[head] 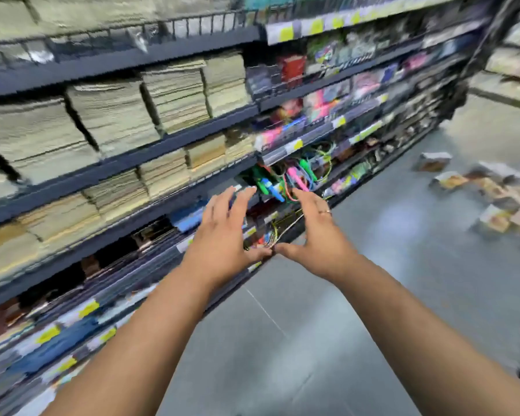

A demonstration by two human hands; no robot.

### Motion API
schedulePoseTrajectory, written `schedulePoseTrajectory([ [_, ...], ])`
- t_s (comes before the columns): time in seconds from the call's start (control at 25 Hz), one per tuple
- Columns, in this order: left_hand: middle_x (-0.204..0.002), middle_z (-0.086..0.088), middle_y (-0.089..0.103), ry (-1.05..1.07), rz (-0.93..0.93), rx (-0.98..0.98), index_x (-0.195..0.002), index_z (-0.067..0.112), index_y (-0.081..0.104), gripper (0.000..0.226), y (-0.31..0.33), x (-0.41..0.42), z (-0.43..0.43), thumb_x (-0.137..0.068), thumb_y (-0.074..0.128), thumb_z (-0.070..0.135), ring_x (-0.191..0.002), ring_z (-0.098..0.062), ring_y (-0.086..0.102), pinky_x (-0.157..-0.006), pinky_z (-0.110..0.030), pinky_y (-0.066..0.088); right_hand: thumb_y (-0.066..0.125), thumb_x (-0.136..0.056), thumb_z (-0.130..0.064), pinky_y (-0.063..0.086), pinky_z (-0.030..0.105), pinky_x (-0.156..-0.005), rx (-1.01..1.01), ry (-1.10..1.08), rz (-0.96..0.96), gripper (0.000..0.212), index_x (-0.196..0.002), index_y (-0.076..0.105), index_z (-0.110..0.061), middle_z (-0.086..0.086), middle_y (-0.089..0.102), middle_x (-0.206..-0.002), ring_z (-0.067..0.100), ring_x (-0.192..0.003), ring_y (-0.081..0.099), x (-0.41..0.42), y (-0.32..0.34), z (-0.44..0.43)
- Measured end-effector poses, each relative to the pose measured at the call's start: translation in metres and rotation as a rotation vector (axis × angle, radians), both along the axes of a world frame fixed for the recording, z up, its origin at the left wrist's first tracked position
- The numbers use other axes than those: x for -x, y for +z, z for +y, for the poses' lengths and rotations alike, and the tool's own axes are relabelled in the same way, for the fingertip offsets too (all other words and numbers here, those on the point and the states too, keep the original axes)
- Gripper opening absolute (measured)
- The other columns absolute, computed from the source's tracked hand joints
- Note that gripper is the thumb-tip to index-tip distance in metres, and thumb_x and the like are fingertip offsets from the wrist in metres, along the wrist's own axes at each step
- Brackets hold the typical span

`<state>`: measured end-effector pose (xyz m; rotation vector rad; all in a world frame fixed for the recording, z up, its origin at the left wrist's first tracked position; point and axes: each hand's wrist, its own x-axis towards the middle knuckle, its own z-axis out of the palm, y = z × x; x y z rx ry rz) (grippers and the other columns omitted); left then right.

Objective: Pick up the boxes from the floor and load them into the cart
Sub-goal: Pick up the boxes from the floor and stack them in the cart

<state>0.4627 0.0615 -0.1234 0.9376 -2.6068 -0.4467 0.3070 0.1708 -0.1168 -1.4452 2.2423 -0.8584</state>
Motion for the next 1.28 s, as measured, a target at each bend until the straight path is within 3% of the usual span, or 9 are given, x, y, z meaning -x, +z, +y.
schedulePoseTrajectory([
  [0.28,-0.158,-0.006,0.015,-0.410,-0.019,-0.005,-0.152,0.035,0.009,0.111,-0.002,0.178,-0.009,-0.067,0.076,0.058,-0.146,-0.026,0.010,-0.120,-0.043,0.014,0.078,-0.075,-0.041,0.030,0.039,-0.113,-0.002,-0.426,-0.014,0.102,-0.151,0.010,-0.036,-0.002,0.009,-0.158,0.016,-0.143,0.021,0.123,-0.008,0.053],
  [0.56,-0.157,-0.006,0.015,-0.612,-0.023,-0.006,-0.152,0.035,0.009,0.111,-0.012,0.370,0.026,-0.067,0.077,0.057,-0.146,-0.027,0.011,-0.119,-0.043,0.016,0.076,-0.078,-0.040,0.029,0.034,-0.111,-0.034,-0.669,-0.022,0.099,-0.151,0.009,-0.037,-0.005,0.005,-0.159,0.016,-0.143,0.022,0.275,-0.013,0.116],
  [0.88,-0.156,-0.005,0.016,-0.608,0.000,-0.040,-0.151,0.035,0.009,0.109,-0.005,0.562,0.034,-0.068,0.078,0.053,-0.146,-0.025,0.012,-0.119,-0.041,0.015,0.076,-0.078,-0.039,0.029,0.032,-0.108,-0.081,-0.679,0.022,0.097,-0.151,0.012,-0.036,-0.004,0.003,-0.159,0.019,-0.144,0.022,0.472,0.010,0.135],
  [1.04,-0.155,-0.003,0.017,-0.596,-0.013,-0.052,-0.148,0.040,0.007,0.109,-0.010,0.639,0.013,-0.067,0.078,0.055,-0.145,-0.026,0.016,-0.117,-0.045,0.022,0.076,-0.078,-0.041,0.034,0.033,-0.105,-0.115,-0.658,0.014,0.095,-0.150,0.013,-0.038,-0.004,0.003,-0.159,0.021,-0.142,0.026,0.549,0.001,0.118],
  [1.28,-0.157,-0.003,0.014,-0.650,0.012,-0.068,-0.150,0.038,0.009,0.108,-0.019,0.806,-0.041,-0.069,0.079,0.052,-0.146,-0.024,0.012,-0.119,-0.042,0.017,0.076,-0.078,-0.041,0.036,0.034,-0.105,-0.131,-0.720,0.036,0.097,-0.150,0.011,-0.039,-0.006,0.002,-0.159,0.023,-0.141,0.030,0.698,-0.009,0.066],
])
